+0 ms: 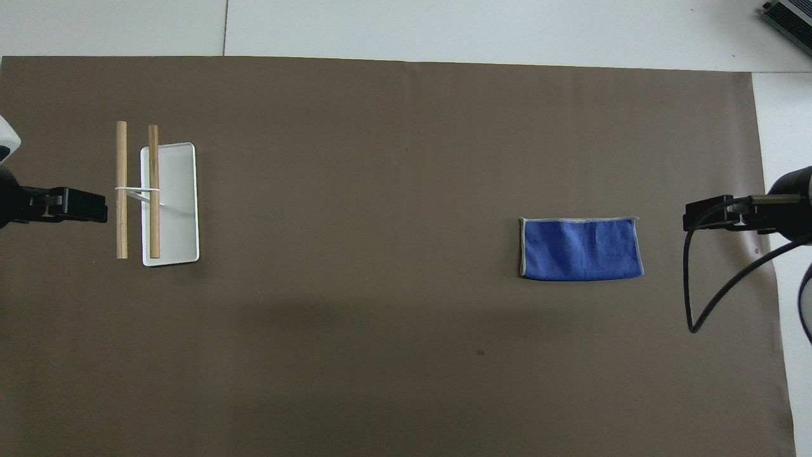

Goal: Right arm passes towel to left arm to hang

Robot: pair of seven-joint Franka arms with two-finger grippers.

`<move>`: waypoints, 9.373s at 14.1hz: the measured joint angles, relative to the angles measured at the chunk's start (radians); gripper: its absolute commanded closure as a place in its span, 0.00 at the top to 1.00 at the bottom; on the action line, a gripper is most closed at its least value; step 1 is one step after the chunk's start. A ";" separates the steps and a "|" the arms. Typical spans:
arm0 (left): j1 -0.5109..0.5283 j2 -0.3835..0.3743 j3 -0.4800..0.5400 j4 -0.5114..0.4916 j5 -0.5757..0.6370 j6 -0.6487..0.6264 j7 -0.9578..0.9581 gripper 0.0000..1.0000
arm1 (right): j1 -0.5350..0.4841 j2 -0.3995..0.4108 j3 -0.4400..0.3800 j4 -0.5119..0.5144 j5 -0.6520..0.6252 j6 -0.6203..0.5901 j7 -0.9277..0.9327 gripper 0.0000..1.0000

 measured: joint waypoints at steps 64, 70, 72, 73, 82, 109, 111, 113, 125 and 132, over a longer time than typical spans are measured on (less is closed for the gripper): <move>0.000 0.000 0.000 0.000 0.000 0.000 0.000 1.00 | -0.010 0.185 0.087 -0.323 0.204 0.602 -0.006 0.00; 0.001 0.000 0.003 -0.001 -0.039 0.002 -0.038 1.00 | -0.007 0.187 0.126 -0.182 0.626 0.534 0.231 0.00; 0.016 0.000 0.009 -0.003 -0.127 0.020 -0.125 1.00 | -0.005 0.190 0.129 -0.178 0.763 0.542 0.278 0.00; 0.025 0.000 0.012 -0.009 -0.171 0.036 -0.174 1.00 | 0.002 0.192 0.129 -0.177 0.820 0.548 0.311 0.00; -0.132 -0.088 -0.016 -0.260 -0.443 0.515 -0.853 1.00 | 0.227 0.207 0.136 -0.175 1.167 0.833 0.675 0.00; -0.398 0.088 0.005 -0.316 -0.448 1.030 -1.120 0.00 | 0.359 0.246 0.136 -0.175 1.423 0.973 0.735 1.00; -0.384 0.100 0.008 -0.294 -0.448 1.031 -1.045 0.00 | 0.356 0.247 0.131 -0.176 1.417 0.987 0.656 1.00; -0.358 0.112 0.009 -0.275 -0.448 1.031 -1.011 0.00 | 0.352 0.251 0.123 -0.186 1.343 1.031 0.549 1.00; -0.024 0.145 0.015 -0.344 -0.448 1.007 -0.803 0.00 | 0.109 0.217 0.117 -0.259 0.087 0.787 0.319 1.00; 0.106 0.158 0.016 -0.353 -0.447 1.005 -0.592 0.00 | 0.046 0.069 0.116 -0.136 0.068 0.397 0.307 1.00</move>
